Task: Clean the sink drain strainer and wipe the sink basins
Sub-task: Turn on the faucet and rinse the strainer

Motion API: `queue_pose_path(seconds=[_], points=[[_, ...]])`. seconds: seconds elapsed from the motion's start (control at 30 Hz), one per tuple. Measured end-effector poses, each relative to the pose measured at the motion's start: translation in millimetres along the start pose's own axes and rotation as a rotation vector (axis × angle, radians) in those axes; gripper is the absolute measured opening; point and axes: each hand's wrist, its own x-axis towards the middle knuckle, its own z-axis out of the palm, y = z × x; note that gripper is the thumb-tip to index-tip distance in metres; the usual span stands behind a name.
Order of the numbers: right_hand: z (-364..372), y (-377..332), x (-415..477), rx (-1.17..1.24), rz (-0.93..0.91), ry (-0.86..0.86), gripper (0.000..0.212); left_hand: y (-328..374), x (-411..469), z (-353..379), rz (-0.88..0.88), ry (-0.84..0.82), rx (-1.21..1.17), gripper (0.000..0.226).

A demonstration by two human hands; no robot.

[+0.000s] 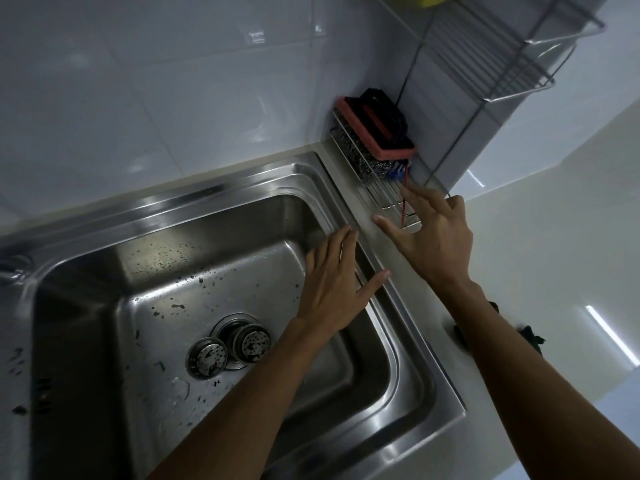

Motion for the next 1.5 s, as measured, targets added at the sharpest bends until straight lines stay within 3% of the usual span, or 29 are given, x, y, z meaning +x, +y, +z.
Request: queue_pose_path(seconds=[0.33, 0.53, 0.73, 0.87, 1.0, 1.13, 1.3, 1.4, 1.5], points=[[-11, -7, -5, 0.005, -0.009, 0.025, 0.082, -4, -13, -6, 0.025, 0.059, 0.008, 0.09], [-42, -50, -18, 0.184, 0.028, 0.095, 0.07, -27, -43, -41, 0.014, 0.125, 0.046, 0.089], [-40, -194, -79, 0.848, 0.11, -0.204, 0.033, -99, -120, -133, -0.151, 0.181, 0.116, 0.089], [-21, -316, -127, 1.368, 0.37, -0.502, 0.021, -162, -184, -203, -0.242, 0.269, 0.231, 0.085], [-10, -408, -158, 1.514, 0.392, -0.629, 0.012, -213, -242, -258, -0.288, 0.295, 0.327, 0.083], [4, -463, -166, 1.639, 0.502, -0.708, 0.018, -255, -267, -297, -0.329, 0.268, 0.399, 0.087], [32, -502, -150, 1.897, 0.814, -0.806, 0.015, -294, -242, -333, -0.305, 0.182, 0.526, 0.085], [44, -516, -139, 1.955, 0.901, -0.791, 0.02, -307, -227, -337, -0.278, 0.12, 0.576, 0.077], [52, -526, -132, 1.916, 0.95, -0.763, 0.038, -314, -222, -333, -0.254, 0.116, 0.541, 0.071]])
